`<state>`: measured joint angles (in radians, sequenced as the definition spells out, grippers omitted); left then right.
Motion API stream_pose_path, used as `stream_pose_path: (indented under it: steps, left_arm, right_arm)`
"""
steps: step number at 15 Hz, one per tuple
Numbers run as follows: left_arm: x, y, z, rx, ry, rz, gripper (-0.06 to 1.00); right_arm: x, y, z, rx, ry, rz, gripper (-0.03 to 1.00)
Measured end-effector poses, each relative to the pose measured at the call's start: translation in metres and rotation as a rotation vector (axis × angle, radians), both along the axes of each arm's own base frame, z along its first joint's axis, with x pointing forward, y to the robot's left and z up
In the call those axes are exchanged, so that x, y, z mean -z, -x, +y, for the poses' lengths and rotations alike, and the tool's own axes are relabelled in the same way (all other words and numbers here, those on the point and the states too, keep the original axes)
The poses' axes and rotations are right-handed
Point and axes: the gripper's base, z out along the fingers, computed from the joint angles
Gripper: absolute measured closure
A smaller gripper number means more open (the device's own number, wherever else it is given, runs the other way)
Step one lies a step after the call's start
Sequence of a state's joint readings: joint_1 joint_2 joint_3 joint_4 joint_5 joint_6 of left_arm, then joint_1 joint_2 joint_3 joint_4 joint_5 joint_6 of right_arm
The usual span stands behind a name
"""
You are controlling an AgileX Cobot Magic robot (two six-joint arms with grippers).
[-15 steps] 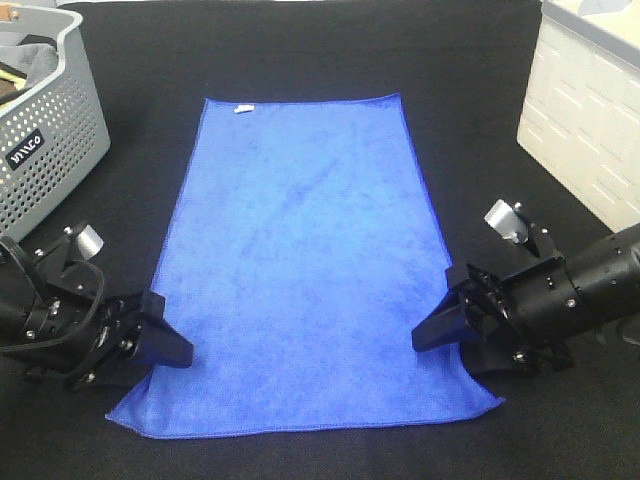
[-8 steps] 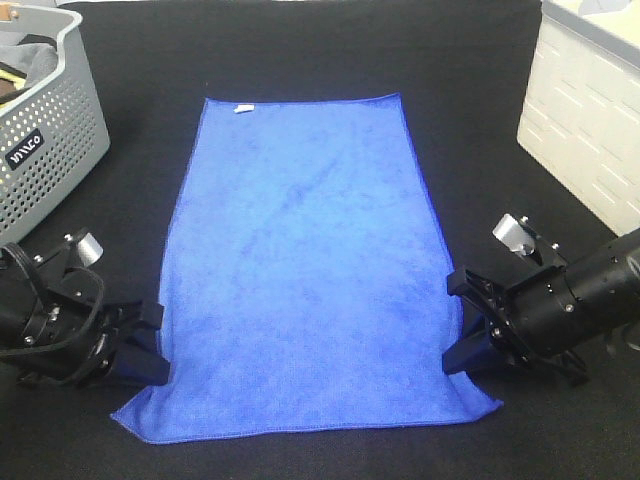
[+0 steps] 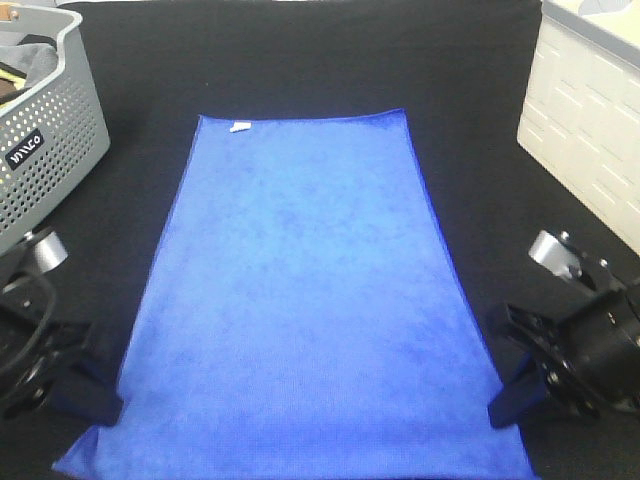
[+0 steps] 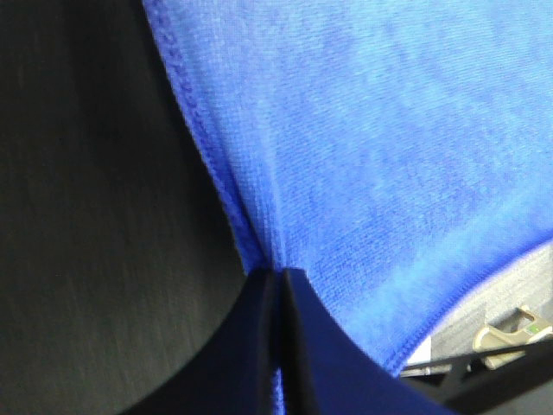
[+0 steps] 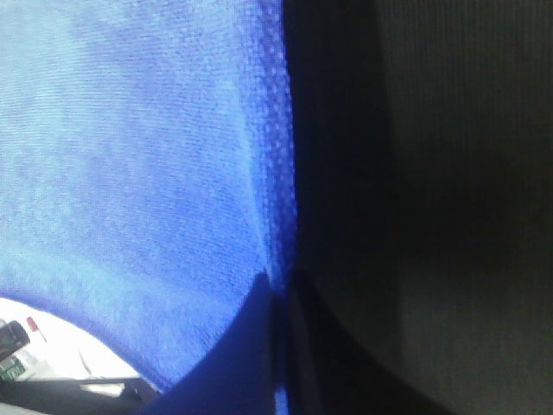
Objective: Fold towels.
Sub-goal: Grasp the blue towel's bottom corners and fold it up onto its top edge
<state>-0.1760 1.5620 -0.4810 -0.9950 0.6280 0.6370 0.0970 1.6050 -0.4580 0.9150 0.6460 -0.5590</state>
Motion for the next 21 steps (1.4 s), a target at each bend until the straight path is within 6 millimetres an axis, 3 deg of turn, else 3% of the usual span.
stream_pose_path:
  steps: [3, 5, 7, 9, 12, 13, 14, 15, 18, 19, 21]
  left_arm:
    - [-0.005, 0.033, 0.004, -0.005, 0.020, 0.026, 0.94]
    - [-0.009, 0.040, 0.006, -0.009, 0.018, -0.002, 0.94]
    - [-0.013, 0.034, 0.007, -0.026, 0.008, -0.044, 0.94]
    - [-0.019, 0.017, 0.007, -0.066, -0.014, -0.118, 0.94]
    - [-0.031, -0.034, 0.000, -0.082, -0.019, -0.195, 0.94]
    - [-0.031, -0.034, 0.000, -0.082, -0.019, -0.195, 0.94]
    - [-0.037, -0.074, -0.006, -0.084, -0.024, -0.255, 0.94]
    - [-0.037, -0.074, -0.006, -0.084, -0.024, -0.255, 0.94]
    - [-0.046, -0.139, -0.016, -0.097, -0.015, -0.328, 0.94]
    - [-0.048, -0.168, -0.020, -0.105, -0.018, -0.358, 0.94]
    - [-0.058, -0.208, -0.026, -0.120, -0.021, -0.422, 0.94]
  right_arm:
    - [0.001, 0.028, -0.002, -0.002, -0.009, 0.042, 0.97]
    - [0.000, 0.032, -0.001, -0.009, -0.014, 0.044, 0.97]
    - [-0.004, 0.025, -0.001, -0.021, -0.012, 0.017, 0.97]
    - [-0.018, -0.002, 0.002, -0.038, -0.015, -0.080, 0.97]
    - [-0.050, -0.068, 0.010, -0.080, -0.041, -0.217, 0.97]
    - [-0.050, -0.068, 0.010, -0.080, -0.041, -0.217, 0.97]
    - [-0.061, -0.110, 0.015, -0.086, -0.054, -0.250, 0.97]
    - [-0.061, -0.110, 0.015, -0.086, -0.054, -0.250, 0.97]
    - [-0.081, -0.186, 0.023, -0.090, -0.056, -0.314, 0.97]
    - [-0.085, -0.205, 0.024, -0.089, -0.051, -0.333, 0.97]
    - [-0.093, -0.242, 0.026, -0.088, -0.032, -0.377, 0.97]
